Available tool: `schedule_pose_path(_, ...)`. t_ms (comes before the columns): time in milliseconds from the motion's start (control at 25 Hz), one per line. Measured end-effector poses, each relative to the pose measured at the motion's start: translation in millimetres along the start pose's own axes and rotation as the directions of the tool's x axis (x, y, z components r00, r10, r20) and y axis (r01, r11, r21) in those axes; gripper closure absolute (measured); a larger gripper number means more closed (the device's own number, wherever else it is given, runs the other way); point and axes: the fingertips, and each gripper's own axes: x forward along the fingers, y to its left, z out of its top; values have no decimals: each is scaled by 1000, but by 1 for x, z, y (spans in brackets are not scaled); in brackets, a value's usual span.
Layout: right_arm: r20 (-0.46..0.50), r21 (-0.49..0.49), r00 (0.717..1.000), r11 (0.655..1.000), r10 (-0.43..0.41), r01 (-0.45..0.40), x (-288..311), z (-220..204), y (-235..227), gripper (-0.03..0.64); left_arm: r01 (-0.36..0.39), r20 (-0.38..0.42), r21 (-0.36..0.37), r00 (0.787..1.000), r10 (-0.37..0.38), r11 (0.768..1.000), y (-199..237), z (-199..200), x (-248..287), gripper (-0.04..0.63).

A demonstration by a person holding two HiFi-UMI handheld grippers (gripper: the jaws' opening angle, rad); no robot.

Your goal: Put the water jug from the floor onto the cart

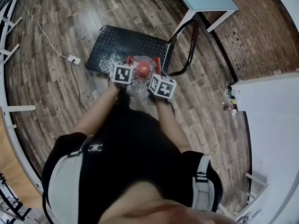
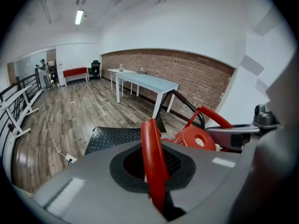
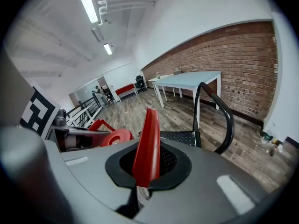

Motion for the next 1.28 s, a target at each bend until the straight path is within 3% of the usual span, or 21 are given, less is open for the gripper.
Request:
schedule_pose_path(80, -17, 9, 1000, 1000, -21, 21, 14, 2, -8, 601, 18, -8, 20, 1000, -18, 1000, 2, 8, 15, 594)
schedule_pose_path(240, -64, 34, 996, 997, -61, 64, 42, 5, -28, 601, 69, -81, -28, 994, -71, 997, 5, -2, 59, 592)
schedule_pose_path(640, -202, 93, 962, 975, -182, 204, 111, -1, -79, 601, 163, -201, 40, 968, -152, 986, 4, 17, 144, 583)
schedule_pose_path(1040, -293, 186, 918, 925, -269, 331, 165, -17, -122, 601, 286, -274, 142, 931, -240, 948, -2, 23, 222, 572)
schedule_pose_path(1280, -327, 194, 894, 904, -306, 380, 182, -25, -133, 601, 300, -327, 176, 916, -232, 937, -3, 17, 245, 561)
